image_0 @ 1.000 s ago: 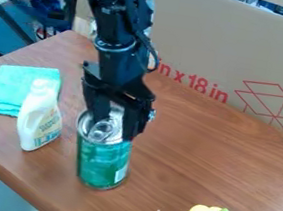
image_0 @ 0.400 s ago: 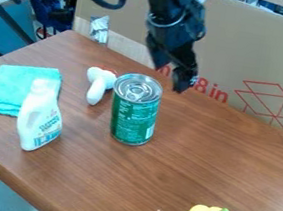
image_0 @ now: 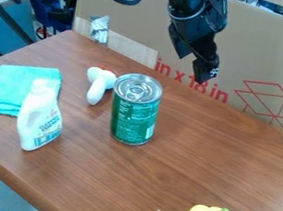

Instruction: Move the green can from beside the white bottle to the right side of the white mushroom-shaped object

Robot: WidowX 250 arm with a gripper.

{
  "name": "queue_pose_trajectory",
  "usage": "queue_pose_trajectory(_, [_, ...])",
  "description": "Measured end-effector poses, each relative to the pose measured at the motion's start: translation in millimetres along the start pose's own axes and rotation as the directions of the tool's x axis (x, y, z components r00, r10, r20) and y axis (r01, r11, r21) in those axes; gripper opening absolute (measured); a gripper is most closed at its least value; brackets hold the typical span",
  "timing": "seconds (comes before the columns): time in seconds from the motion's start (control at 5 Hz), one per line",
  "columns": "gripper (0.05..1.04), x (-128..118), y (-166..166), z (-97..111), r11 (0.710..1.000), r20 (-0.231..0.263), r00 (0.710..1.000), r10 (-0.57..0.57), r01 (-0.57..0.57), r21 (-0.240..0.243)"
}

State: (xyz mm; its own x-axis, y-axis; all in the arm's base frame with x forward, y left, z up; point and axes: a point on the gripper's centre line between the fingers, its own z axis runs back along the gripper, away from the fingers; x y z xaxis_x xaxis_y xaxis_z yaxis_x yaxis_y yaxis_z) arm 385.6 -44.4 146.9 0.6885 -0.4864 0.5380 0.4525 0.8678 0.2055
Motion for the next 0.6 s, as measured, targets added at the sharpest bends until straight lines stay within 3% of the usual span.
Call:
queue_pose_trajectory(0.2, [1.000,-5,-7,9,0.998,-0.050,0.997,0.059,-0.059,-0.010])
queue_pose_trajectory(0.4, [1.000,-14,-24,34,0.986,-0.151,0.975,0.164,-0.168,-0.011])
queue_pose_trajectory(0.6, [1.000,-32,-55,59,0.960,-0.369,0.891,0.266,-0.279,0.018])
